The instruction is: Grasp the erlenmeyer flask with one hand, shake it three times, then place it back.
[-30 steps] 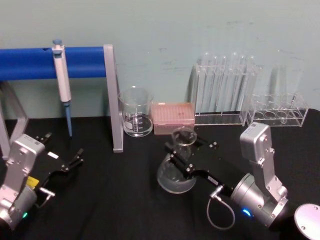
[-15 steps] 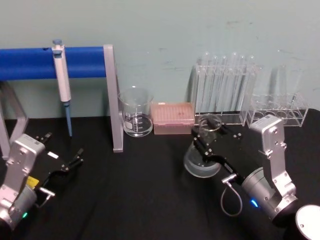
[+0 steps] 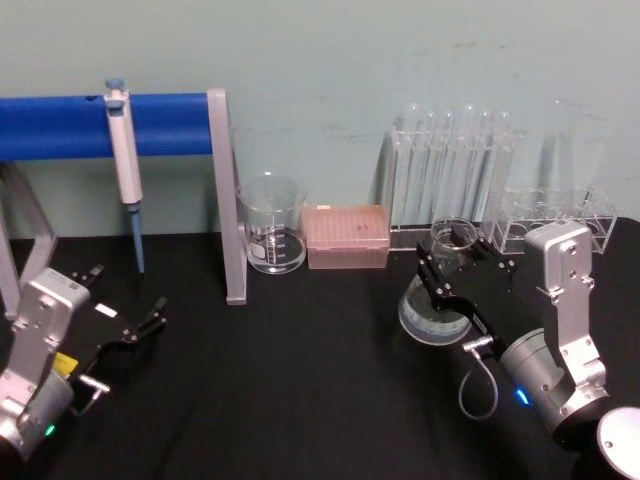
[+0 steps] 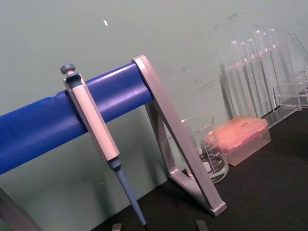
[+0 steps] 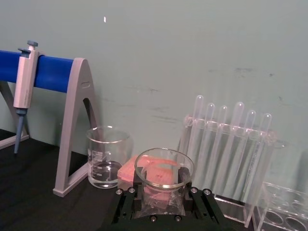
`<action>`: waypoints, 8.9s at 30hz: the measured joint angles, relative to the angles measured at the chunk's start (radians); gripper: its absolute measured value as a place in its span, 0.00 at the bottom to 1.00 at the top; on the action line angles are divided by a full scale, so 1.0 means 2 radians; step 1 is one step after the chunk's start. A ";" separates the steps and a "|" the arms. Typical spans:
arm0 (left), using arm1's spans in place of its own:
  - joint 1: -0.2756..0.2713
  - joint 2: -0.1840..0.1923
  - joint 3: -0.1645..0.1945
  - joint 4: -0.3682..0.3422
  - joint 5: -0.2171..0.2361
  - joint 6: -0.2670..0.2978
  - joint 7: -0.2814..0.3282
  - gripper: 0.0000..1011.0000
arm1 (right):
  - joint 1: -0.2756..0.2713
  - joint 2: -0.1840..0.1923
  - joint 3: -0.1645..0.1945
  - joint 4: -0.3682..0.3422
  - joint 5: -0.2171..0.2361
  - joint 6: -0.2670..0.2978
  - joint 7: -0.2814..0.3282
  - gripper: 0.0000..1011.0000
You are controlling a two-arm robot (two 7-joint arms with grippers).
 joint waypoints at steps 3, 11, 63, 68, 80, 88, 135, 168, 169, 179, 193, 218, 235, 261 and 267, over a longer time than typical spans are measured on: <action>0.000 0.000 0.000 0.000 0.000 0.000 0.000 0.99 | -0.001 -0.002 0.002 -0.001 0.000 0.001 0.008 0.45; 0.000 0.000 0.000 0.000 0.000 0.000 0.000 0.99 | -0.003 -0.004 0.002 -0.005 0.006 0.003 0.049 0.45; 0.000 0.000 0.000 0.000 0.000 0.000 0.000 0.99 | -0.007 0.059 -0.078 -0.048 0.067 -0.024 0.167 0.45; 0.000 0.000 0.000 0.000 0.000 0.000 0.000 0.99 | -0.007 0.054 -0.070 -0.044 0.063 -0.024 0.152 0.45; 0.000 0.000 0.000 0.000 0.000 0.000 0.000 0.99 | -0.004 0.037 -0.034 -0.028 0.047 -0.010 0.105 0.45; 0.000 0.000 0.000 0.000 0.000 0.000 0.000 0.99 | -0.002 0.026 -0.010 -0.018 0.032 0.003 0.080 0.45; 0.000 0.000 0.000 0.000 0.000 0.000 0.000 0.99 | -0.004 0.030 -0.044 -0.033 0.025 0.003 0.142 0.45; 0.000 0.000 0.000 0.000 0.000 0.000 0.000 0.99 | 0.007 0.039 -0.067 -0.028 0.042 -0.001 0.150 0.45; 0.000 0.000 0.000 0.000 0.000 0.000 0.000 0.99 | 0.008 0.039 -0.067 -0.027 0.042 -0.001 0.150 0.45; 0.000 0.000 0.000 0.000 0.000 0.000 0.000 0.99 | 0.017 0.037 -0.072 -0.009 0.043 -0.007 0.153 0.45; 0.000 0.000 0.000 0.000 0.000 0.000 0.000 0.99 | 0.037 0.029 -0.084 0.029 0.031 -0.020 0.158 0.45; 0.000 0.000 0.000 0.000 0.000 0.000 0.000 0.99 | 0.044 0.021 -0.097 0.067 0.024 -0.038 0.169 0.45; 0.000 0.000 0.000 0.000 0.000 0.000 0.000 0.99 | 0.044 0.018 -0.095 0.080 0.031 -0.055 0.176 0.45; 0.000 0.000 0.000 0.000 0.000 0.000 0.000 0.99 | 0.045 0.019 -0.094 0.083 0.031 -0.054 0.175 0.45; 0.000 0.000 0.000 0.000 0.000 0.000 0.000 0.99 | 0.044 0.019 -0.094 0.082 0.031 -0.054 0.175 0.45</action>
